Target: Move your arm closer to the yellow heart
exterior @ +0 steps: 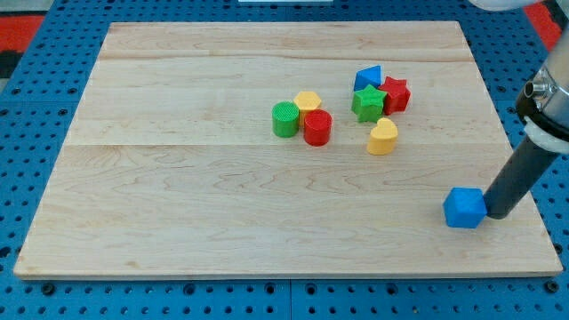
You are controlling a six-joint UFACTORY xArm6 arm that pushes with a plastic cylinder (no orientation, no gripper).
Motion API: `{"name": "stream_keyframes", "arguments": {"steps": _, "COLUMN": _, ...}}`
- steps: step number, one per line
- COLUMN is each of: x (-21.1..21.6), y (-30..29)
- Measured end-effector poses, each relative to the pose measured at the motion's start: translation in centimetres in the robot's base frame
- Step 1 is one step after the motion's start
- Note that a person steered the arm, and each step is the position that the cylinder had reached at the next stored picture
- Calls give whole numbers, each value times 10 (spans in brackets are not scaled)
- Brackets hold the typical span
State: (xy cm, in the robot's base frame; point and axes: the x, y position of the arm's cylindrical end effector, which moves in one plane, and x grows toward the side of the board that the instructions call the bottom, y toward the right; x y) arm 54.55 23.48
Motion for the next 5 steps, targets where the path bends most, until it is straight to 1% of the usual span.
{"name": "stream_keyframes", "arguments": {"steps": 2, "x": -4, "y": -11}}
{"name": "stream_keyframes", "arguments": {"steps": 3, "x": -16, "y": -24}}
{"name": "stream_keyframes", "arguments": {"steps": 4, "x": -31, "y": -10}}
{"name": "stream_keyframes", "arguments": {"steps": 5, "x": -62, "y": 8}}
